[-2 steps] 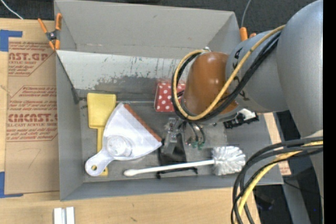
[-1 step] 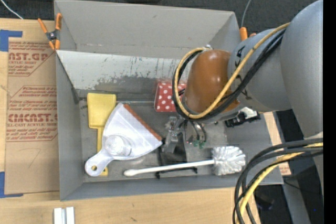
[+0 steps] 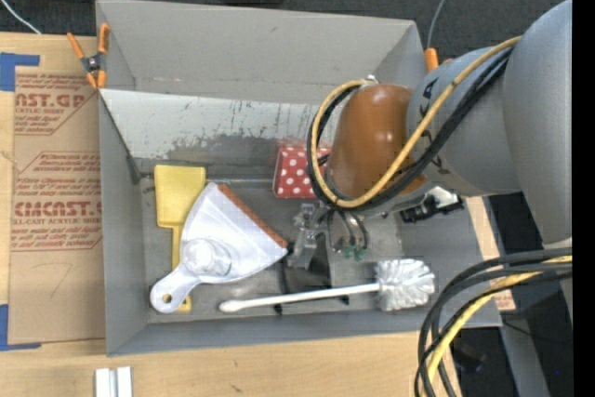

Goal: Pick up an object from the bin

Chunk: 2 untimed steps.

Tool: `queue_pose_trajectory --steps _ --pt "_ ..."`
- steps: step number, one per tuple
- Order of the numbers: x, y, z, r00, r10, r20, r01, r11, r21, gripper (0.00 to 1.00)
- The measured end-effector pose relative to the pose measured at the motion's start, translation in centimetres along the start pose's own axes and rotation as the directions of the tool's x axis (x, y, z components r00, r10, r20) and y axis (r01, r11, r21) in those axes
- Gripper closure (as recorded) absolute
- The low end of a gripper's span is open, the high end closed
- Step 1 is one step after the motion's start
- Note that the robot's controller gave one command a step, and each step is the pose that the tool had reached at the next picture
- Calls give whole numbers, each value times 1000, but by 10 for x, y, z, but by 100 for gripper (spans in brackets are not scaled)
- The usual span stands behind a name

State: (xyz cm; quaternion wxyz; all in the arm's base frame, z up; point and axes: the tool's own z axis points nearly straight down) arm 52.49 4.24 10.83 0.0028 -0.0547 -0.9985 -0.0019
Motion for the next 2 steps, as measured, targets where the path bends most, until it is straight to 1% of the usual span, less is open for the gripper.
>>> queue_pose_trajectory --steps 1,2 --pt "0 0 -4 1000 0 1 0 1000 0 100" --pt "2 0 -17 1000 0 -9 0 1000 1 100"
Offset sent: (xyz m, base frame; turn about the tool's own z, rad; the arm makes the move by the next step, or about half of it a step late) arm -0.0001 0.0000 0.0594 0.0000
